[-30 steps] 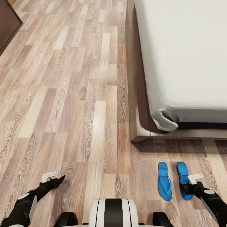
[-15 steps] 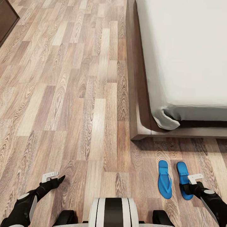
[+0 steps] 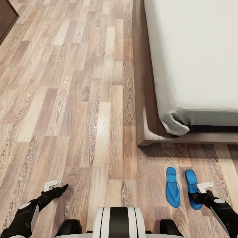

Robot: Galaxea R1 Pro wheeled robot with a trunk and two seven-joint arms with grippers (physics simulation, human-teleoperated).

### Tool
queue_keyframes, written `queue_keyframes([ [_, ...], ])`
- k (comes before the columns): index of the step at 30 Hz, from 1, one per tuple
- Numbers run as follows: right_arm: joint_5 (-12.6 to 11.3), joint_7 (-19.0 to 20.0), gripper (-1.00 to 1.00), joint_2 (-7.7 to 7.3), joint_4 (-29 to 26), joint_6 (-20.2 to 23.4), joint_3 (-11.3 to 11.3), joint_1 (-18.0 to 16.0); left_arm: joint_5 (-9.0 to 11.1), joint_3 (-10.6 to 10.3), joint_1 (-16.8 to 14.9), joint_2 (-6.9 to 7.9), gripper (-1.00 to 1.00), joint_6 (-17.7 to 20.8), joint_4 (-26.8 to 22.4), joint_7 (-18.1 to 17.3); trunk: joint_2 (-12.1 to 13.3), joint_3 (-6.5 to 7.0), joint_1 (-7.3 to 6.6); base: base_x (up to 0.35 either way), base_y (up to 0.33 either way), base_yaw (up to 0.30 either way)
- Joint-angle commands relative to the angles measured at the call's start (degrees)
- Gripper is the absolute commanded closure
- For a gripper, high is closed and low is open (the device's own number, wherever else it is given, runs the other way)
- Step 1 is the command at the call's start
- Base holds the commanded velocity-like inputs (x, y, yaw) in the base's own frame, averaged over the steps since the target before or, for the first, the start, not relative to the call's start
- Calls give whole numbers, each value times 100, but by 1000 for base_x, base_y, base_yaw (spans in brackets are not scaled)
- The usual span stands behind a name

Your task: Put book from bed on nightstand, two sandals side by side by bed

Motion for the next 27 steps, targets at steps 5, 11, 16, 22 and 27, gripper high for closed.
queue_keyframes([
  [5,25,15,100,-3,-11,32,1,-1,-29,26,-4,-5,-100,36,-9,-46,-1,-3,-1,0,0,0],
  [11,25,15,100,-3,-10,32,1,-1,-29,25,-4,-5,-100,36,-9,-46,-7,-92,9,0,0,0],
  [16,28,15,100,-3,-11,32,3,0,-29,27,-4,-5,-100,36,-9,-46,-7,-92,9,0,0,0],
  [22,27,15,100,-3,-11,31,2,2,-29,27,-4,-5,-100,36,-9,-46,-7,-92,9,0,0,0],
  [27,33,15,-100,-3,-11,27,1,1,-29,27,-4,-5,-100,36,-9,-46,-7,-92,9,0,0,0],
])
